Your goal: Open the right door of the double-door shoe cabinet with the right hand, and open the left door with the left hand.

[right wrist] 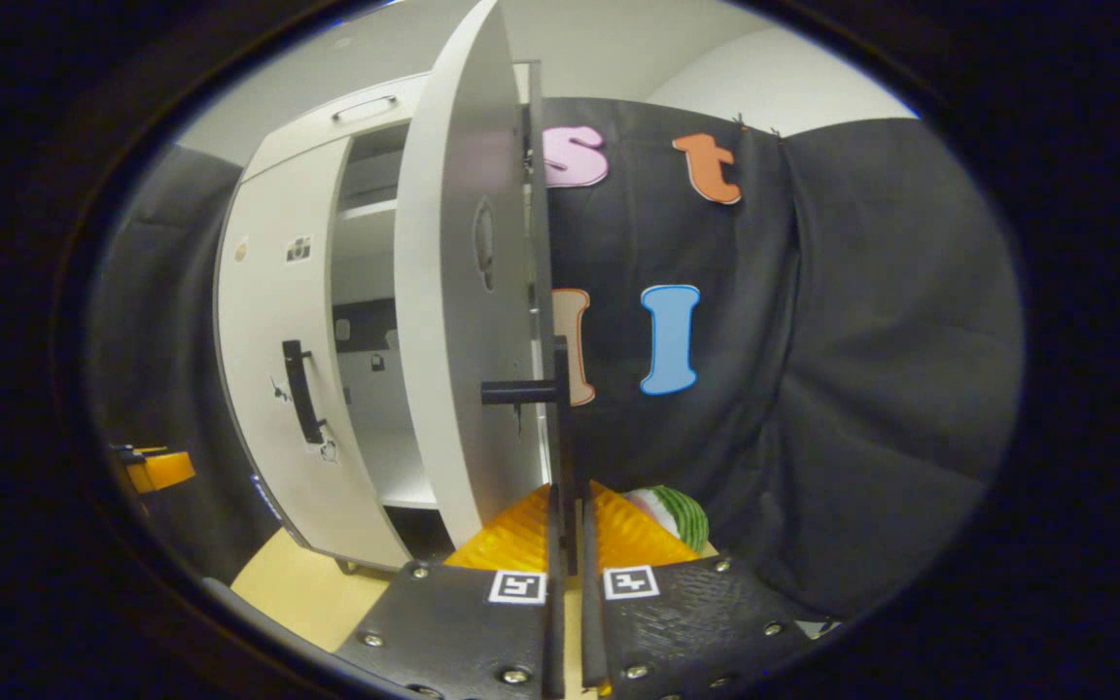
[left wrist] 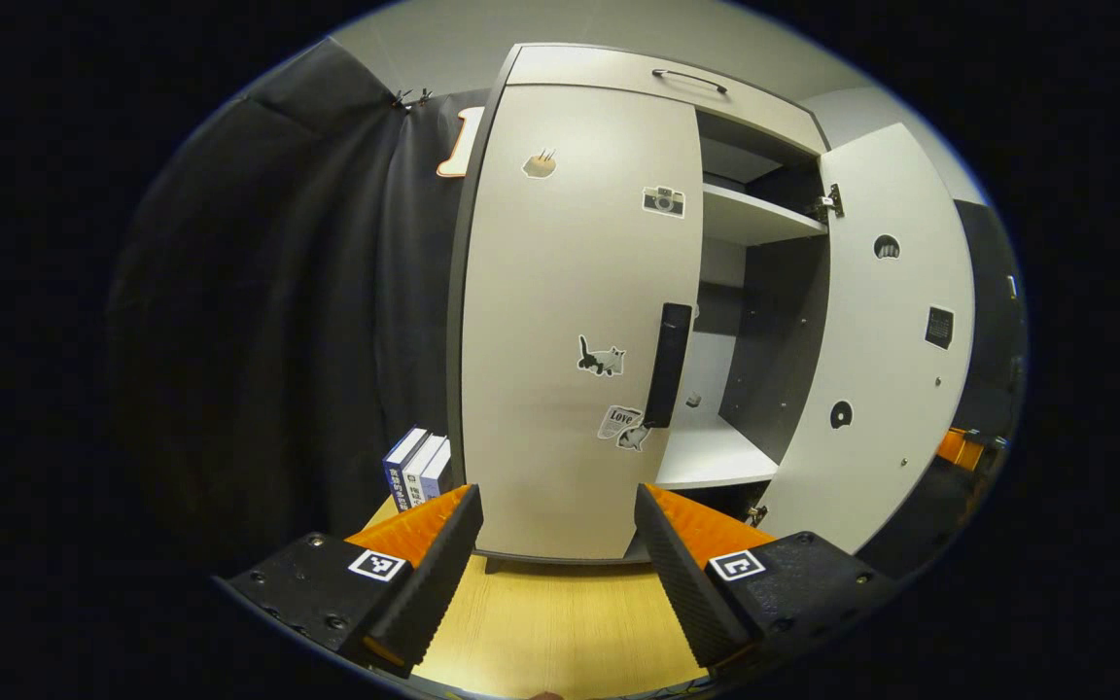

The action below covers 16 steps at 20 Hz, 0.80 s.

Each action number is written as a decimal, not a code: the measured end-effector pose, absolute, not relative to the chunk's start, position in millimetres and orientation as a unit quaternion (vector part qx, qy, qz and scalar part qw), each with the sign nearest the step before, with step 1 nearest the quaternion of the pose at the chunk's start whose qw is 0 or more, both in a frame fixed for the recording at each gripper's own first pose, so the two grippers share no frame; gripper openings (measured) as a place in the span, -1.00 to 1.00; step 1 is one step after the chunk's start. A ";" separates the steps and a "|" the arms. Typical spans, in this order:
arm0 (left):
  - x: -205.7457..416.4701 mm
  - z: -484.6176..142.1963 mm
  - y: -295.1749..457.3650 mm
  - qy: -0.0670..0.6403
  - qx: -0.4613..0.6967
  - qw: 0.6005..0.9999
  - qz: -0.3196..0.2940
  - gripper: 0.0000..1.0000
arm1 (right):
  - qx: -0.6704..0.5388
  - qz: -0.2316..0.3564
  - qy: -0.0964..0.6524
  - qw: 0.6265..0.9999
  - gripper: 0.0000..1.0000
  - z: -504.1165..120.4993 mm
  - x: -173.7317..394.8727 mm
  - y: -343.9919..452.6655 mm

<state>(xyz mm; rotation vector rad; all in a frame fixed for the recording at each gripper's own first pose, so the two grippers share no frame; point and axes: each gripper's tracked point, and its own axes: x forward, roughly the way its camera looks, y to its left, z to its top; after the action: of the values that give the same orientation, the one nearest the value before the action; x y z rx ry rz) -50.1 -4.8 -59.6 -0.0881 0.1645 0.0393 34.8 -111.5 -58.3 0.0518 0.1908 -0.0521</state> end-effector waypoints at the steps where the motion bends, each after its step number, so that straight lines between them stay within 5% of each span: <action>1: -46.9 -60.8 -7.0 0.085 -0.046 0.995 0.018 0.94 | 0.029 -0.035 0.094 0.995 -0.85 -56.5 33.9 -116.4; 10: -7.6 -51.3 -46.6 0.079 -0.033 0.996 -0.024 0.92 | 0.059 -0.032 0.097 0.993 -0.84 -65.3 25.3 -121.1; 12: 2.0 -49.8 -51.7 0.078 -0.029 0.996 -0.031 0.91 | 0.049 -0.053 0.099 0.992 -0.84 -72.8 26.6 -134.0; 13: 7.5 -48.6 -53.8 0.077 -0.027 0.996 -0.033 0.91 | 0.050 -0.062 0.102 0.992 -1.00 -68.3 16.2 -137.0; 15: 18.5 -45.9 -59.7 0.075 -0.025 0.996 -0.039 0.91 | 0.053 -0.080 0.102 0.990 -0.81 -68.0 6.8 -147.3; 16: 24.6 -44.7 -62.0 0.073 -0.025 0.996 -0.043 0.91 | 0.054 -0.090 0.102 0.989 -0.89 -69.1 4.5 -151.6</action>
<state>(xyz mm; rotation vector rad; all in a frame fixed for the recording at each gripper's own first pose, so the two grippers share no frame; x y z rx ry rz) 24.6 -62.0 -44.7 -0.0501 0.1462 -0.0859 4.5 -151.6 -69.1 0.1081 0.2057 -0.1804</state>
